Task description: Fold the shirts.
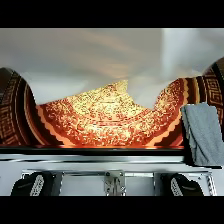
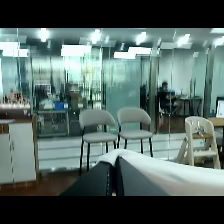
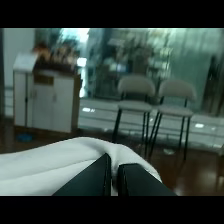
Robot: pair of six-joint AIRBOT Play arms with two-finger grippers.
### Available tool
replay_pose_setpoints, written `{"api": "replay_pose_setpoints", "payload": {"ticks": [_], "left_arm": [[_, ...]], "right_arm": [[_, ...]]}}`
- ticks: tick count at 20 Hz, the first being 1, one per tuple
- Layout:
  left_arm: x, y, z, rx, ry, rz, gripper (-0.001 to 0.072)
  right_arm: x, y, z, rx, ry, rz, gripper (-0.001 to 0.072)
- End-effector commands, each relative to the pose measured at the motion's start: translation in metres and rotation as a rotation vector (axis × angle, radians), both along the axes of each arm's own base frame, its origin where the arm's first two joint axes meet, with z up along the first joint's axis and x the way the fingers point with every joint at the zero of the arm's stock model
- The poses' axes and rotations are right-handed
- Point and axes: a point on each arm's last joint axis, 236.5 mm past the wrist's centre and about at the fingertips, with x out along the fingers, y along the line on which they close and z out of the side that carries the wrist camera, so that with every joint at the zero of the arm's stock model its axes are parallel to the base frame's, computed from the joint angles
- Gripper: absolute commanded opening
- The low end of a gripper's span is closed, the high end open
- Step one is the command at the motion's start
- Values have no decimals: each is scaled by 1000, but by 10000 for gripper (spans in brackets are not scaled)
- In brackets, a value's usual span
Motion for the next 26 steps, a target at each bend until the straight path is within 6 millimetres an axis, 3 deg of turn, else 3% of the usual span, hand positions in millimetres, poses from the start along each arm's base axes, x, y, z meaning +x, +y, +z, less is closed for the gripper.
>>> {"api": "replay_pose_setpoints", "payload": {"ticks": [1, 4, 6, 9, 11, 14, 17, 19, 22, 24, 26], "left_arm": [[-64, -10, 11, 26, -40, 65, 31], [-66, -5, -41, 97, 166, 137, 31], [-65, -2, -62, 124, 248, 158, 31], [-52, 1, -86, 130, 346, 152, 32], [-31, 17, -110, 119, 421, 181, 32], [22, 39, -176, 75, 614, 179, 32], [88, 65, -254, -26, 777, 172, 32], [134, 83, -319, -98, 899, 172, 33], [192, 96, -424, -211, 1120, 141, 33], [224, 96, -481, -243, 1234, 123, 32], [251, 87, -524, -262, 1314, 96, 33]], "right_arm": [[-83, -1, 18, -21, -64, -78, 70], [-103, 5, -6, -61, 25, -83, 70], [-104, 1, -24, -78, 98, -105, 70], [-90, -17, -75, -117, 320, -164, 70], [-69, -31, -116, -133, 497, -192, 70], [-22, -38, -185, -120, 762, -156, 70], [40, -40, -287, -45, 1057, -91, 70], [88, -39, -361, 30, 1173, -50, 70], [164, -31, -445, 132, 1206, 0, 70], [207, -17, -490, 128, 1187, 2, 70], [241, 0, -525, 112, 1140, -8, 70]]}}
